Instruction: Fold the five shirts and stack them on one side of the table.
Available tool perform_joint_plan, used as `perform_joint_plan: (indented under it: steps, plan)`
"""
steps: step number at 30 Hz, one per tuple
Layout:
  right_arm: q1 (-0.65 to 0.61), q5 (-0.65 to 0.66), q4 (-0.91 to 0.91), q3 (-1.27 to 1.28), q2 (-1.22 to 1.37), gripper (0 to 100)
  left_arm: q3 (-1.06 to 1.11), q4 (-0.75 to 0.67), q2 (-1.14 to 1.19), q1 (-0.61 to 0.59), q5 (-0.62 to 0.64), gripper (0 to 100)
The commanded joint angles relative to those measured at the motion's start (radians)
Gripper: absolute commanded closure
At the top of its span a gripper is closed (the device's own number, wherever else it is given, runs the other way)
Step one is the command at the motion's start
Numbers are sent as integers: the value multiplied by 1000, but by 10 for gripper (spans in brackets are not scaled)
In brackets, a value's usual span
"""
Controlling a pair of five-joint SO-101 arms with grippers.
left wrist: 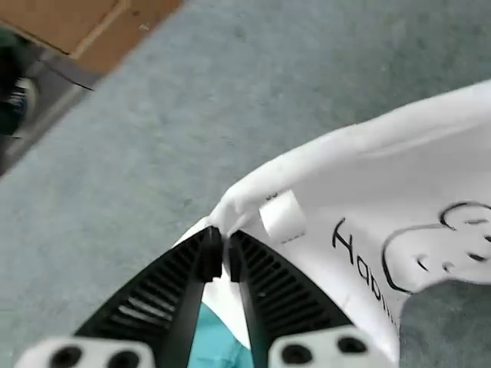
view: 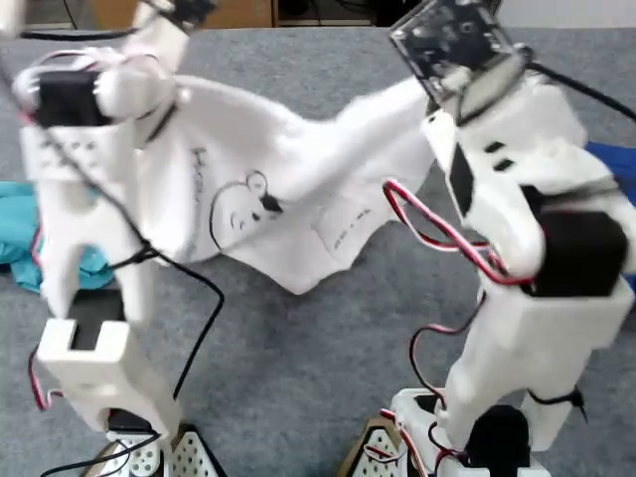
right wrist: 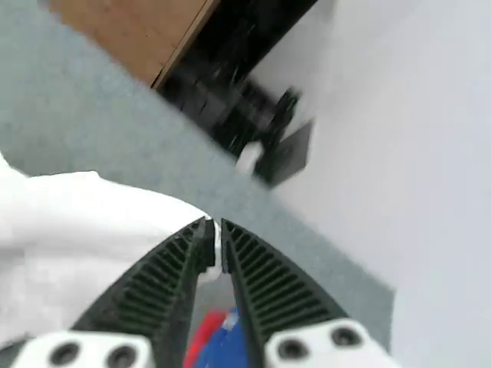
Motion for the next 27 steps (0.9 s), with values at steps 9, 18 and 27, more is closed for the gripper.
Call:
perform_joint_plan:
  steps: [9, 18, 27]
  plan:
    - [-28, 114, -305, -254, -4, 995, -394, 3, -125, -169, 281, 981]
    - [-111, 299, -433, -351, -5, 995, -555, 3, -133, -201, 385, 981]
    - [-111, 456, -555, -415, -7, 995, -586, 11, -133, -203, 382, 981]
